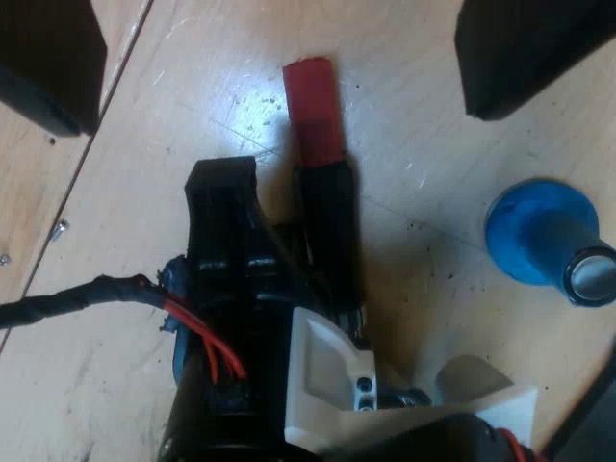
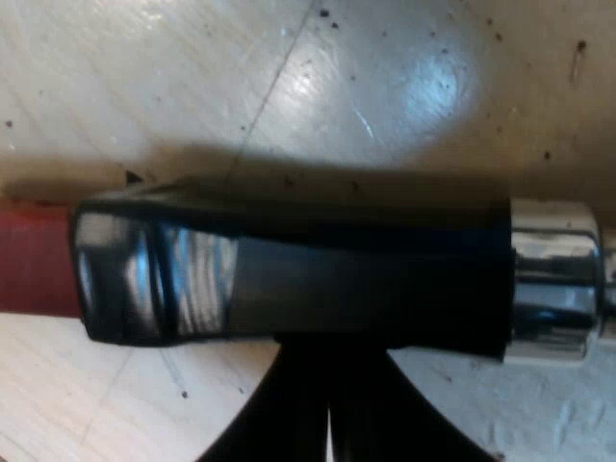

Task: Put the handle in the coffee machine

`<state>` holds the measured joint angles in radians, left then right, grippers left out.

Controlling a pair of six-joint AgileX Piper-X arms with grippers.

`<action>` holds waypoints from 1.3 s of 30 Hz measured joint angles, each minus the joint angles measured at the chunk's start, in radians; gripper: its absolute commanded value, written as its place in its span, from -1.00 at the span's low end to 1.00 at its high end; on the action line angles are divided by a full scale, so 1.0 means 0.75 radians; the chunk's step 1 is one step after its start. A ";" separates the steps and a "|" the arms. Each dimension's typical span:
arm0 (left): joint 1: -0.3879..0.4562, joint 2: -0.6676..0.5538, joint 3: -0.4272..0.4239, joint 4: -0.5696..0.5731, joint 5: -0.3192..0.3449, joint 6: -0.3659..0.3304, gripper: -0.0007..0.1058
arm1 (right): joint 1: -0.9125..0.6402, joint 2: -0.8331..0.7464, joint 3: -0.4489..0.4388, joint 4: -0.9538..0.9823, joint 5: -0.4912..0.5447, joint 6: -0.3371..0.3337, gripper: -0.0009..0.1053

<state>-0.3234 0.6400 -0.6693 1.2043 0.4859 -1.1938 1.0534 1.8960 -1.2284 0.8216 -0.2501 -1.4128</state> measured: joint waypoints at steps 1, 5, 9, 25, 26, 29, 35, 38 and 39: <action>0.000 0.000 0.000 0.000 0.000 0.002 0.45 | 0.000 -0.004 0.000 0.006 0.000 0.000 -0.98; 0.000 0.000 0.000 -0.003 0.000 0.004 0.45 | 0.000 -0.034 0.000 0.089 0.005 0.000 -0.98; 0.000 0.000 0.000 -0.021 0.000 0.004 0.45 | 0.000 -0.079 0.000 0.155 0.008 0.000 -0.98; 0.000 0.000 0.033 -0.179 0.110 0.004 0.45 | -0.036 -0.417 0.000 0.398 0.198 -0.016 -0.93; 0.000 0.000 0.033 -0.189 0.109 0.004 0.46 | -0.055 -0.419 0.000 0.402 0.201 -0.016 -0.80; 0.000 0.000 0.033 -0.205 0.109 0.004 0.57 | -0.124 -0.421 0.000 0.409 0.201 -0.023 -0.27; -0.087 0.000 0.033 -0.212 0.121 -0.043 0.59 | -0.198 -0.421 0.000 0.404 0.211 -0.111 0.70; -0.156 0.000 0.036 -0.212 0.080 -0.077 0.59 | -0.205 -0.421 0.000 0.384 0.211 -0.145 0.71; -0.161 0.000 0.036 -0.212 0.057 -0.076 0.59 | -0.209 -0.423 0.000 0.364 0.211 -0.161 0.69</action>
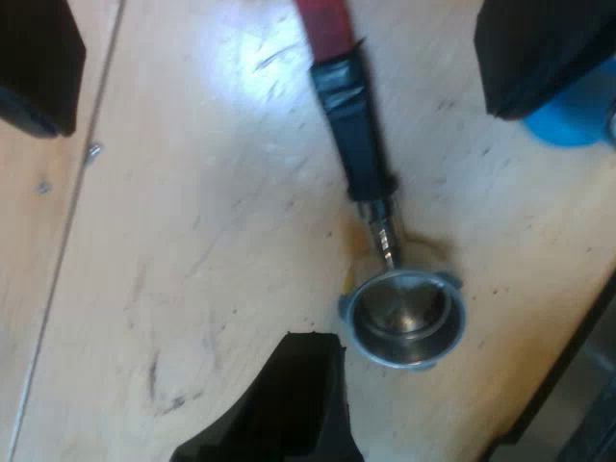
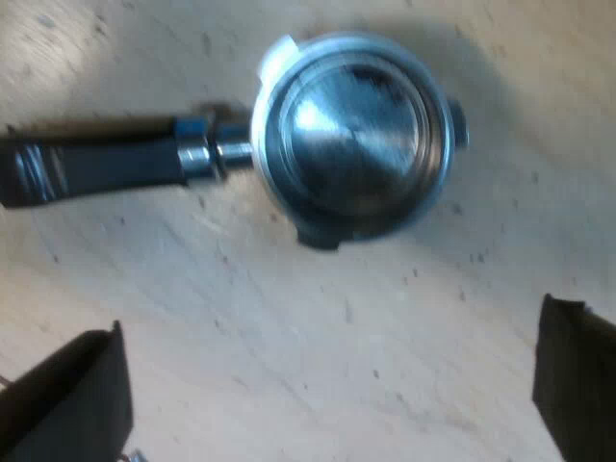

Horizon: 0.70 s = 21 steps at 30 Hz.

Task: Put the handle in the coffee machine

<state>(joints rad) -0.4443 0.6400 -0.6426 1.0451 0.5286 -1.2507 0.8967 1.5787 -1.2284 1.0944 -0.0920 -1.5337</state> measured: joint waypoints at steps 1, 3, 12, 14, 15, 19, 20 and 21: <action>-0.011 0.000 0.004 -0.011 -0.043 -0.016 0.59 | -0.003 0.003 0.000 -0.029 0.000 -0.005 0.67; -0.011 0.000 0.011 -0.028 -0.069 -0.052 0.59 | -0.013 0.009 0.000 -0.050 0.000 -0.006 0.63; -0.011 0.000 0.061 -0.102 -0.104 -0.136 0.59 | -0.063 0.163 0.000 -0.137 0.000 -0.130 0.61; -0.011 0.000 0.087 -0.120 -0.114 -0.138 0.59 | -0.063 0.199 0.000 -0.150 0.000 -0.143 0.61; -0.011 0.000 0.092 -0.120 -0.115 -0.138 0.59 | -0.063 0.208 0.000 -0.154 0.000 -0.144 0.61; -0.011 0.000 0.112 -0.122 -0.119 -0.138 0.59 | -0.063 0.233 0.000 -0.191 0.000 -0.144 0.61; -0.011 0.000 0.112 -0.122 -0.119 -0.138 0.59 | -0.063 0.233 0.000 -0.199 0.000 -0.144 0.61; -0.011 0.000 0.112 -0.122 -0.119 -0.138 0.59 | -0.063 0.233 0.000 -0.206 0.000 -0.144 0.61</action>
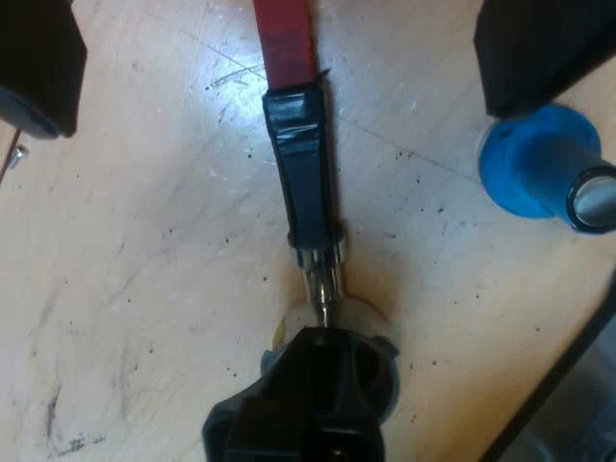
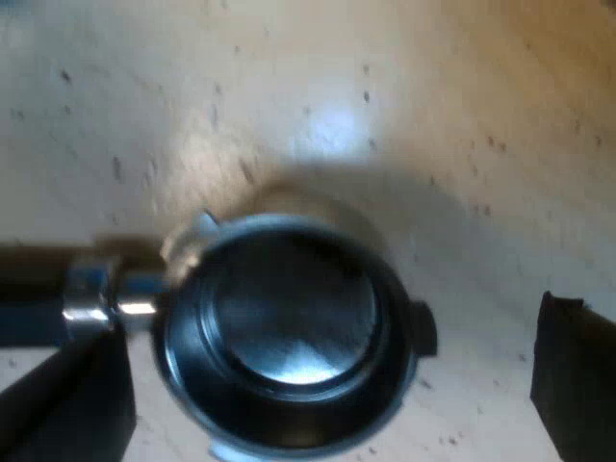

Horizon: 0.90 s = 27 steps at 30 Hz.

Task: Put the handle in the coffee machine

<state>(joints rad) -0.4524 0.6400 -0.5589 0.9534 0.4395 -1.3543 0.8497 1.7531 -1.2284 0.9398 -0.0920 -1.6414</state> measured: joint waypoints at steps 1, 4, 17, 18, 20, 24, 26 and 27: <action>0.000 0.000 0.000 0.000 0.000 0.000 0.59 | 0.000 0.000 0.000 -0.013 -0.012 0.000 0.61; 0.000 0.000 0.000 0.000 0.000 0.000 0.59 | 0.000 0.002 0.000 -0.028 -0.052 0.000 0.61; 0.000 0.000 0.000 -0.023 0.000 0.003 0.58 | 0.000 0.091 0.000 -0.051 -0.091 0.000 0.61; 0.000 0.000 0.000 -0.023 0.000 0.008 0.58 | 0.000 0.092 0.000 -0.051 -0.091 0.000 0.61; 0.000 0.000 0.000 -0.023 0.000 0.007 0.58 | 0.000 0.092 0.000 -0.054 -0.091 0.000 0.61; 0.000 0.000 0.000 -0.023 0.000 0.007 0.58 | 0.000 0.110 0.000 -0.061 -0.091 0.000 0.61; 0.000 0.000 0.000 -0.023 0.000 0.010 0.58 | 0.000 0.112 0.000 -0.058 -0.091 -0.005 0.61; 0.000 0.000 0.000 -0.023 0.000 0.010 0.58 | 0.000 0.112 0.000 -0.058 -0.094 -0.006 0.61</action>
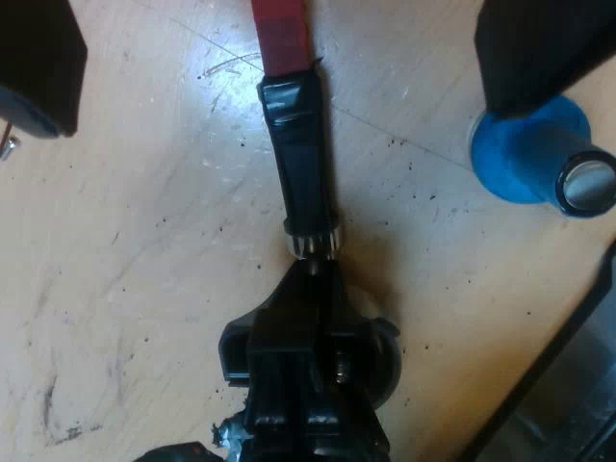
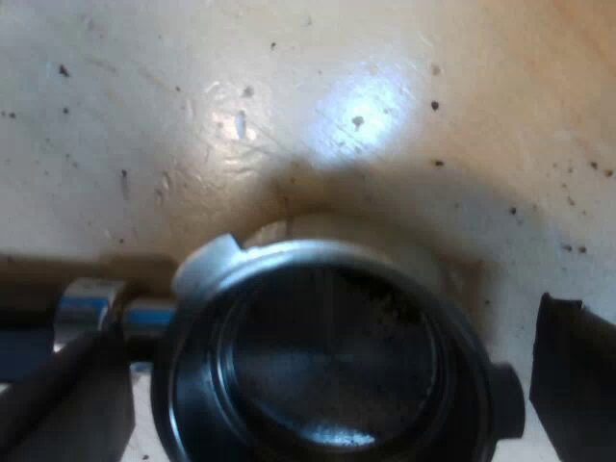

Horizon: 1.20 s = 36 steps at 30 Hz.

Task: Put the handle in the coffee machine

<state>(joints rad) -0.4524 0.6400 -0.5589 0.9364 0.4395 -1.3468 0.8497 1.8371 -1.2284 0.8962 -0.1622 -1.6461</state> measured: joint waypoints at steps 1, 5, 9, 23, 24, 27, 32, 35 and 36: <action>0.000 0.000 0.000 0.000 0.000 0.000 0.58 | 0.000 0.000 0.000 0.000 0.000 0.001 0.61; 0.000 0.000 0.000 0.000 0.000 0.010 0.58 | 0.000 0.000 0.000 0.000 0.000 -0.009 0.35; 0.000 0.000 0.000 0.000 0.000 0.052 0.58 | 0.000 0.000 0.000 0.010 -0.005 -0.009 -0.46; 0.000 0.000 0.000 -0.014 0.073 0.061 0.58 | 0.003 -0.038 0.000 0.111 -0.079 0.085 -0.98; 0.000 0.000 0.000 -0.014 0.076 0.061 0.58 | 0.003 -0.056 0.000 0.128 -0.079 0.122 -0.98; 0.000 0.000 0.000 -0.014 0.081 0.069 0.58 | 0.003 -0.114 0.000 0.143 -0.079 0.179 -0.98; 0.000 0.000 0.039 -0.026 0.081 0.126 0.58 | 0.003 -0.193 0.000 0.162 -0.079 0.222 -0.98; 0.000 0.013 0.060 -0.026 0.070 0.130 0.58 | 0.003 -0.231 0.000 0.167 -0.079 0.225 -0.98; 0.000 0.022 0.064 -0.026 0.066 0.133 0.58 | 0.003 -0.250 0.000 0.174 -0.079 0.225 -0.98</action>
<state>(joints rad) -0.4524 0.6563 -0.5108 0.9169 0.4890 -1.2471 0.8522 1.6495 -1.2284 1.0271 -0.2211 -1.4771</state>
